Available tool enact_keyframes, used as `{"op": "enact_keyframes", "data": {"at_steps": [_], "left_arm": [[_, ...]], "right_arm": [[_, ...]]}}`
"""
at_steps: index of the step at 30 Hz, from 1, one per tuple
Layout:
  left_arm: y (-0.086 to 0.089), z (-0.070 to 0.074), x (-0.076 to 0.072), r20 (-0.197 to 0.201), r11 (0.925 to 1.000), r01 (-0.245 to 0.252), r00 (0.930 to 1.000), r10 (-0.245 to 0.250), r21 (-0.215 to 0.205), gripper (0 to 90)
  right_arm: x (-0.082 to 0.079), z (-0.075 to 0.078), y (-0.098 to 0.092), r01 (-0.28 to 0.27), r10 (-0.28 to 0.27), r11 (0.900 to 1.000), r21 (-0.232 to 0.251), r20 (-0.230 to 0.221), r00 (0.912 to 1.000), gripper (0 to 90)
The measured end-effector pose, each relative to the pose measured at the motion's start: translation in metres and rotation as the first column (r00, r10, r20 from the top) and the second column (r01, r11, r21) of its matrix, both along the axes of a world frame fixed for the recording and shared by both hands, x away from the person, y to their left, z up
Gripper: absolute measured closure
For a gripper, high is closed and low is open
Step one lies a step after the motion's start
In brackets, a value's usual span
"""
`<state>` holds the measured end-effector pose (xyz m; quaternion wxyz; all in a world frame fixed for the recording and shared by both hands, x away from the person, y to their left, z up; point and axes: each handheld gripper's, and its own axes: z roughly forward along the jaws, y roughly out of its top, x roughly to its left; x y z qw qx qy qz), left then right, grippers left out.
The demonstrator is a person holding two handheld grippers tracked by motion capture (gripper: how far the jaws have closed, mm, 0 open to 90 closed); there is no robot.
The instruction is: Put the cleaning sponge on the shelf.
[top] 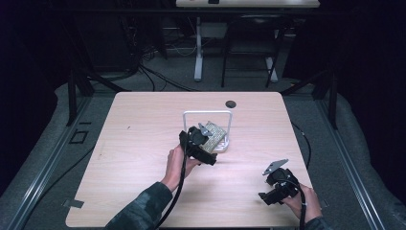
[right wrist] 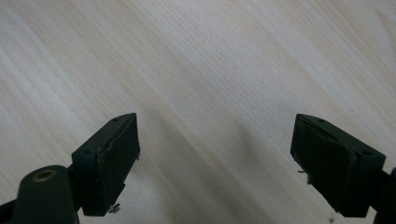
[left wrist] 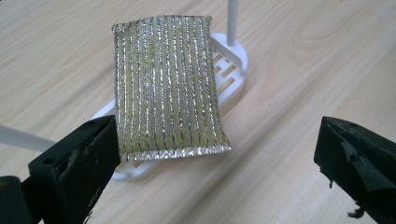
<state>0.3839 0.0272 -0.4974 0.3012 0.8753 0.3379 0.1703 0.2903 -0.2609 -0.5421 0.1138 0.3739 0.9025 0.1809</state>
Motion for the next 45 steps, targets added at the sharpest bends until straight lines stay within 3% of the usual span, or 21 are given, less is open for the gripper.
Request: {"op": "enact_keyframes", "data": {"at_steps": [7, 24, 35, 45], "left_arm": [[0.018, 0.006, -0.015, 0.005, 0.9998, 0.017, 0.9998, -0.017, 0.007, 0.3], [0.074, 0.018, -0.05, 0.007, 1.0, -0.004, 1.0, 0.004, 0.001, 0.2], [0.122, 0.009, -0.069, -0.04, 0.9968, -0.076, 0.9963, 0.076, -0.022, 0.2], [0.159, -0.007, -0.084, -0.091, 0.9899, -0.14, 0.9864, 0.137, -0.024, 0.2]], "right_arm": [[0.001, 0.0, 0.0, -0.016, 0.016, 1.0, -0.012, 0.009, 0.9998, 15.0], [0.0, -0.001, 0.002, -0.016, 0.017, 1.0, -0.02, 0.009, 0.9998, 15.0], [-0.001, -0.002, 0.004, -0.018, 0.018, 1.0, -0.016, 0.006, 0.9998, 15.0], [-0.001, -0.003, 0.005, -0.026, 0.026, 0.999, -0.025, -0.003, 0.9997, 15.0]]}}
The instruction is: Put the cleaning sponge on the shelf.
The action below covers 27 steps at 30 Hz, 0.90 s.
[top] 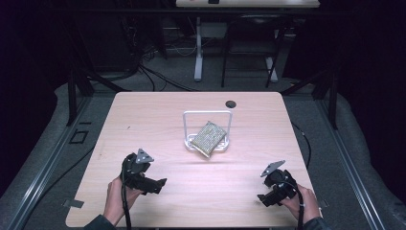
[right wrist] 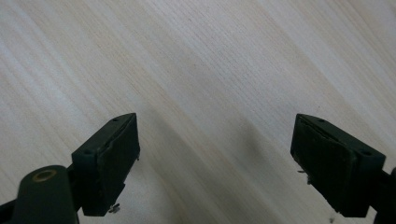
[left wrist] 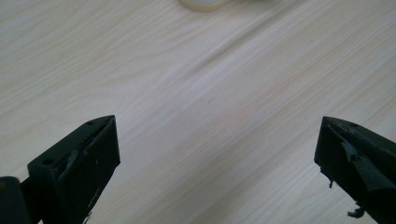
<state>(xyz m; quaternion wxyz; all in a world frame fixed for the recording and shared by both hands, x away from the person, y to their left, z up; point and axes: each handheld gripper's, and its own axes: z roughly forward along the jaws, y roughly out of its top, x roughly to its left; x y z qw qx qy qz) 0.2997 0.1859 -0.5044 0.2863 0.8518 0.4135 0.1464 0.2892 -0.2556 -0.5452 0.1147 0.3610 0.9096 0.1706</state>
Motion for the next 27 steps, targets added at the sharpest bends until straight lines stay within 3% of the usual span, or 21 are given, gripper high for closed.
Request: {"op": "enact_keyframes", "data": {"at_steps": [12, 14, 20, 27], "left_arm": [[0.035, -0.026, -0.009, -0.065, 0.9955, -0.092, 0.9935, 0.094, 0.019, 0.3], [0.038, -0.029, -0.008, -0.077, 0.9947, -0.096, 0.9921, 0.099, 0.036, 0.3], [0.036, -0.029, -0.005, -0.073, 0.9956, -0.091, 0.993, 0.093, 0.02, 0.3], [0.033, -0.031, -0.005, -0.076, 0.997, -0.069, 0.9945, 0.072, 0.035, 0.3]], "right_arm": [[0.001, -0.002, 0.002, 0.001, -0.001, 1.0, -0.009, -0.001, 1.0, 15.0], [0.001, -0.003, 0.003, 0.008, -0.008, 1.0, -0.004, -0.007, 0.9999, 15.0], [0.004, -0.005, 0.0, 0.001, -0.001, 1.0, -0.009, -0.006, 1.0, 15.0], [0.004, -0.007, -0.001, 0.003, -0.004, 1.0, -0.012, -0.016, 0.9999, 15.0]]}}
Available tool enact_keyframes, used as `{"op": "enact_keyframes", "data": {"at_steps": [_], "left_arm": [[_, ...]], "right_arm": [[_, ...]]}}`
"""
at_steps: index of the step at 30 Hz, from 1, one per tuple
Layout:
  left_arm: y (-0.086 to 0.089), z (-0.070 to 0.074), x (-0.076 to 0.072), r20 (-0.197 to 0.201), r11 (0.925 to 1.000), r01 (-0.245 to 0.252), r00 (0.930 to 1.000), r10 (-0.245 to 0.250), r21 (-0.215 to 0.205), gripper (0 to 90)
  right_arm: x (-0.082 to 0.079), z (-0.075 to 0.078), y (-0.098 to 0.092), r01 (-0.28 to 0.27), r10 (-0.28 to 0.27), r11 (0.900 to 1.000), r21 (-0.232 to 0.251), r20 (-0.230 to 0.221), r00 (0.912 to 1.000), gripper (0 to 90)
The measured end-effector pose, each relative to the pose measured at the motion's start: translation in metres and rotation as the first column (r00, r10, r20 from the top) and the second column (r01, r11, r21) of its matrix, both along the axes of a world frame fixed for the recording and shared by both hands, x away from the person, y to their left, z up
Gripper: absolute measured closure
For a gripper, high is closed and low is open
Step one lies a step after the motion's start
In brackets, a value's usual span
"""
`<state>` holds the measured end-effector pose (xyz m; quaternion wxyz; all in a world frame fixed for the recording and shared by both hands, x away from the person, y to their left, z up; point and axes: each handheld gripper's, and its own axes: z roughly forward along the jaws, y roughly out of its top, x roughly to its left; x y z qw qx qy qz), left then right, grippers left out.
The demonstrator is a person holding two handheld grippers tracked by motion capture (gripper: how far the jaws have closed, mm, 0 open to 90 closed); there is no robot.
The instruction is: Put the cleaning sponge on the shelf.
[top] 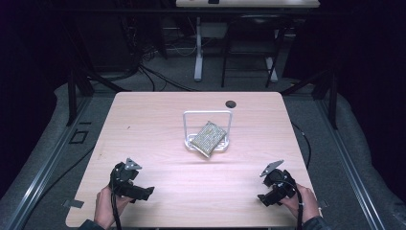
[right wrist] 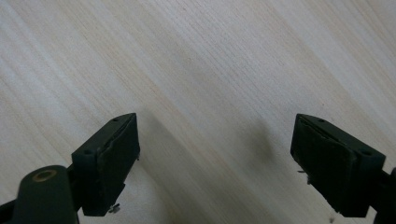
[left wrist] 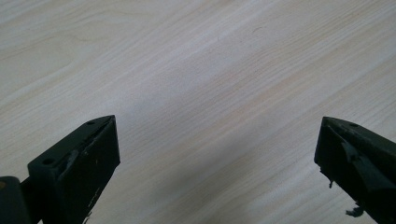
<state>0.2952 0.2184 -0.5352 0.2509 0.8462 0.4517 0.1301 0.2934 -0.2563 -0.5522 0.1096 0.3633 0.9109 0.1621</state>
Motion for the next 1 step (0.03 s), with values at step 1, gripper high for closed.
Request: {"op": "enact_keyframes", "data": {"at_steps": [1], "left_arm": [[0.0002, 0.0001, 0.0, 0.002, 1.0, -0.002, 1.0, 0.002, -0.004, 0.3]], "right_arm": [[0.0001, 0.0001, 0.0, -0.004, 0.004, 1.0, -0.001, 0.003, 1.0, 15.0]]}}
